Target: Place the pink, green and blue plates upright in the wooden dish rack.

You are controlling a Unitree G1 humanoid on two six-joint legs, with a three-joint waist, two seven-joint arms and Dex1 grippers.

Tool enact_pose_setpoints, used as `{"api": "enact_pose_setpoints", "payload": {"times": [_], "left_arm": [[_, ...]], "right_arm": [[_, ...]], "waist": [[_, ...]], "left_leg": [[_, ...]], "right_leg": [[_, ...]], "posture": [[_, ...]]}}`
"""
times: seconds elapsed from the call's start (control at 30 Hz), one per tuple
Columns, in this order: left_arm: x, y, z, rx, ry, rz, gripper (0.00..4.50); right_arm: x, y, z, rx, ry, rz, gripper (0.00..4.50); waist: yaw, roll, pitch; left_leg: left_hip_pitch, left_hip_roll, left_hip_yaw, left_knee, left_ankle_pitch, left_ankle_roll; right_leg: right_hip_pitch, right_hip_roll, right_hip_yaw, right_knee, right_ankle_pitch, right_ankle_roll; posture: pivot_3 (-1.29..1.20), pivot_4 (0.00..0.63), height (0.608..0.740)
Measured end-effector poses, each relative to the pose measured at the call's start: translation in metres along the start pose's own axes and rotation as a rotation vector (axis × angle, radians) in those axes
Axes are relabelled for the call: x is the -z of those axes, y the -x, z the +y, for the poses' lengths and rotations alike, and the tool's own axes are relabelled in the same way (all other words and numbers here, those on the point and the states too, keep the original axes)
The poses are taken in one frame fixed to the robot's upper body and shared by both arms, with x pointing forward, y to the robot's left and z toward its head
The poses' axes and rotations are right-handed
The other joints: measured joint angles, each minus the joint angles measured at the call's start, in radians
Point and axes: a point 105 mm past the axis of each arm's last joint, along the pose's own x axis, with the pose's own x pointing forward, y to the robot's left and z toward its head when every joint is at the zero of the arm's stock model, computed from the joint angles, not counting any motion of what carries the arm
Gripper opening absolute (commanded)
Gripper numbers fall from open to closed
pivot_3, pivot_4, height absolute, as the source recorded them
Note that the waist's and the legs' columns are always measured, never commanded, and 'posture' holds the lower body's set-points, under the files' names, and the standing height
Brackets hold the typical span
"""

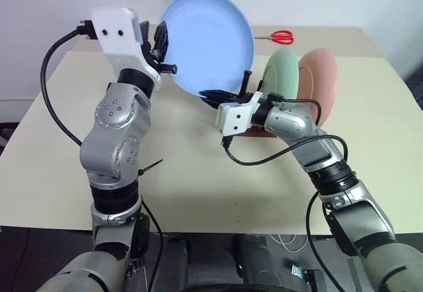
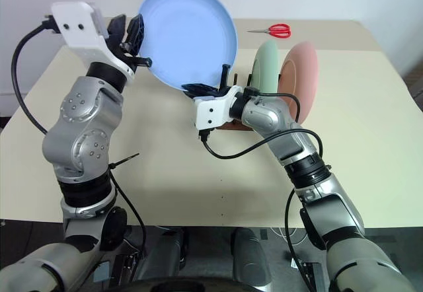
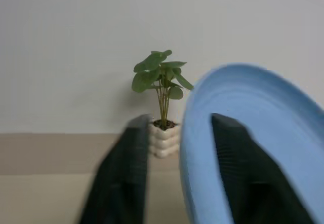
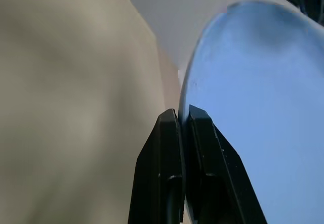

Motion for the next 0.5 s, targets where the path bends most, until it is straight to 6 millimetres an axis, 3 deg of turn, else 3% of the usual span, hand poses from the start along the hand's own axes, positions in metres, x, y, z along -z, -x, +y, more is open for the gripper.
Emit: {"api": "enact_pose_setpoints", "payload": {"times": [0.07, 0.2, 0.3, 0.37, 0.43, 0.5], "left_arm": [[-0.014, -0.001, 0.009, -0.051, 0.065, -0.072, 4.43], [-0.051, 0.001, 0.040, -0.185, 0.128, -0.240, 4.48], [-0.056, 0.007, 0.062, -0.250, 0.061, -0.260, 4.48], [-0.049, 0.014, 0.085, -0.283, -0.070, -0.217, 4.48], [-0.025, 0.023, 0.114, -0.331, -0.149, -0.104, 4.48], [-0.002, 0.032, 0.128, -0.336, -0.178, -0.009, 4.48]], "right_arm": [[-0.001, 0.000, -0.001, 0.007, 0.005, -0.005, 0.00], [-0.004, 0.000, -0.003, 0.024, 0.007, -0.025, 0.00], [-0.007, 0.000, -0.008, 0.058, -0.023, -0.048, 0.00], [-0.016, -0.004, -0.023, 0.156, -0.207, -0.115, 0.00], [-0.025, -0.001, -0.043, 0.245, -0.400, -0.198, 0.00], [-0.031, 0.004, -0.056, 0.284, -0.507, -0.254, 0.00]], "waist": [[0.000, 0.000, 0.000], [-0.002, 0.000, 0.000], [-0.001, 0.000, 0.000], [-0.012, 0.000, 0.000], [-0.022, 0.000, 0.000], [-0.020, 0.000, 0.000]], "left_leg": [[0.000, 0.000, 0.000, 0.000, 0.000, 0.000], [0.000, 0.000, 0.000, 0.000, 0.000, 0.000], [0.000, 0.000, 0.000, 0.000, 0.000, 0.000], [0.001, 0.000, 0.000, -0.001, 0.000, 0.000], [0.001, 0.000, -0.001, -0.001, 0.000, 0.000], [0.000, 0.000, -0.001, 0.000, 0.000, 0.000]], "right_leg": [[0.000, 0.000, 0.000, 0.000, 0.000, 0.000], [0.000, 0.000, 0.000, 0.000, 0.000, 0.000], [0.000, 0.000, 0.000, 0.000, 0.000, 0.000], [0.000, 0.000, 0.000, 0.001, 0.000, 0.000], [0.000, 0.000, 0.000, 0.003, 0.000, 0.000], [0.000, 0.000, 0.000, 0.002, 0.000, 0.000]], "posture": [[0.00, 0.150, 0.730], [0.00, 0.150, 0.730], [0.00, 0.150, 0.730], [0.00, 0.150, 0.730], [0.00, 0.150, 0.730], [0.00, 0.150, 0.730]]}}
